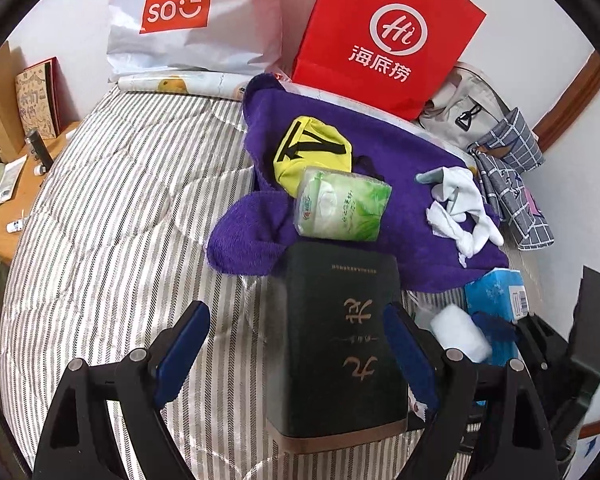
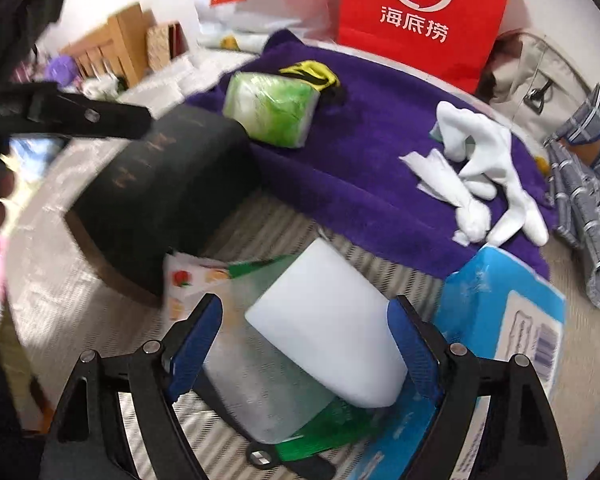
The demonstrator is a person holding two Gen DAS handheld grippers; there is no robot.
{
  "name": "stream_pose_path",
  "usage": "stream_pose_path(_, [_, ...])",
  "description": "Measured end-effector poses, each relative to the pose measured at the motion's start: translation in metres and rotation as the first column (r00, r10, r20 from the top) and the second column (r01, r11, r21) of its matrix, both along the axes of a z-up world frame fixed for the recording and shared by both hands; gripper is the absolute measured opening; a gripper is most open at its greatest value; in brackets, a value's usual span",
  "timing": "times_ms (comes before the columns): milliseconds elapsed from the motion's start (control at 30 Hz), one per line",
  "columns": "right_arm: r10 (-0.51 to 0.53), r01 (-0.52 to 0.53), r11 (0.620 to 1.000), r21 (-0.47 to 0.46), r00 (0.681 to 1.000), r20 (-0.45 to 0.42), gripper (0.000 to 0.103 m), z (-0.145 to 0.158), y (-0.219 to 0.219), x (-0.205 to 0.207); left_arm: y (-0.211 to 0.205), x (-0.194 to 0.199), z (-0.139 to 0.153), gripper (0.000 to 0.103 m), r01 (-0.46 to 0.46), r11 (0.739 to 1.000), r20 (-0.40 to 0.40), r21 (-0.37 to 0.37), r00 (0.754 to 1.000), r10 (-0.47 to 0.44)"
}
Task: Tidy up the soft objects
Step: 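Grasp the white sponge block with the right gripper and lift it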
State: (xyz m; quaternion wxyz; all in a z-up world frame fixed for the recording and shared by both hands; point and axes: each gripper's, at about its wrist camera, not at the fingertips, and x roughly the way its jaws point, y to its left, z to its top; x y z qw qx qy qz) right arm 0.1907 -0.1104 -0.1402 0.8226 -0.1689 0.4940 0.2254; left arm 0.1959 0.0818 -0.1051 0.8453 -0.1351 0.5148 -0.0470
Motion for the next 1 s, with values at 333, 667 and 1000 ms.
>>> stream_pose_path(333, [-0.076,0.074,0.996,0.043,0.996,0.046,0.056,0.018,-0.017,0.001,0.005,-0.014,0.008,0.087,-0.009,1.0,0.011,0.018,1.0,0.009])
stream_pose_path(667, [-0.223,0.211,0.918,0.337,0.975,-0.004,0.049,0.054,-0.056,-0.037,-0.001,-0.054,0.021,0.087,-0.004,1.0,0.04,0.022,0.999,0.003])
stream_pose_path(1000, [-0.249,0.223,0.859,0.462,0.968,-0.004,0.047,0.067,-0.086,-0.105,-0.033,-0.11,0.014,0.087,0.04,0.997,0.052,0.06,0.998,-0.043])
